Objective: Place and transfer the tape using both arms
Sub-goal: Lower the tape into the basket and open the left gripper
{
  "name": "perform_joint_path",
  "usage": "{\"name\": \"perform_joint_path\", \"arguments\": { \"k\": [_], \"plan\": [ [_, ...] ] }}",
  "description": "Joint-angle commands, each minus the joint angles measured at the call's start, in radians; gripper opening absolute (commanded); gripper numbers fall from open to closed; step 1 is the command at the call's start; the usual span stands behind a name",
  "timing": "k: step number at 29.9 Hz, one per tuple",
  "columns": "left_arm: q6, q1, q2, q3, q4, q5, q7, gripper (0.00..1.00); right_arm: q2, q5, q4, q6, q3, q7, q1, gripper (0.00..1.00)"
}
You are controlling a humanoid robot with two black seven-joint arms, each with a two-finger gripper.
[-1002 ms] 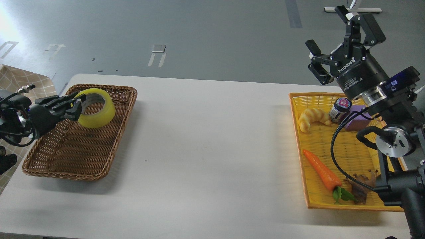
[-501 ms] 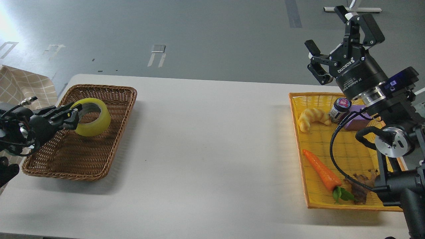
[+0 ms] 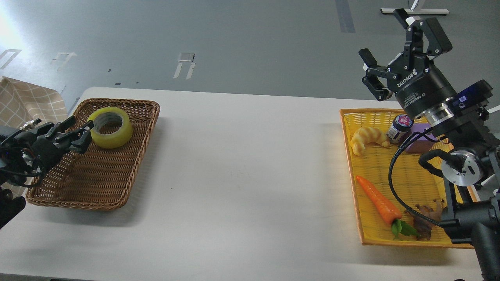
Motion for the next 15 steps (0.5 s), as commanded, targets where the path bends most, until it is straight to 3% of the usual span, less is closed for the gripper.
{"name": "perform_joint_path", "arguments": {
  "k": [1, 9, 15],
  "plan": [
    [0.027, 0.000, -0.012, 0.037, 0.027, -0.012, 0.000, 0.94, 0.000, 0.000, 0.000, 0.000, 0.000, 0.000, -0.001, 1.00],
    [0.032, 0.002, -0.001, 0.040, 0.024, -0.097, 0.000, 0.97, 0.002, 0.000, 0.000, 0.000, 0.000, 0.000, -0.004, 1.00],
    [0.023, -0.061, -0.007, 0.039, 0.018, -0.193, 0.000, 0.97, 0.002, 0.000, 0.000, 0.000, 0.000, 0.000, -0.007, 1.00]
  ]
}}
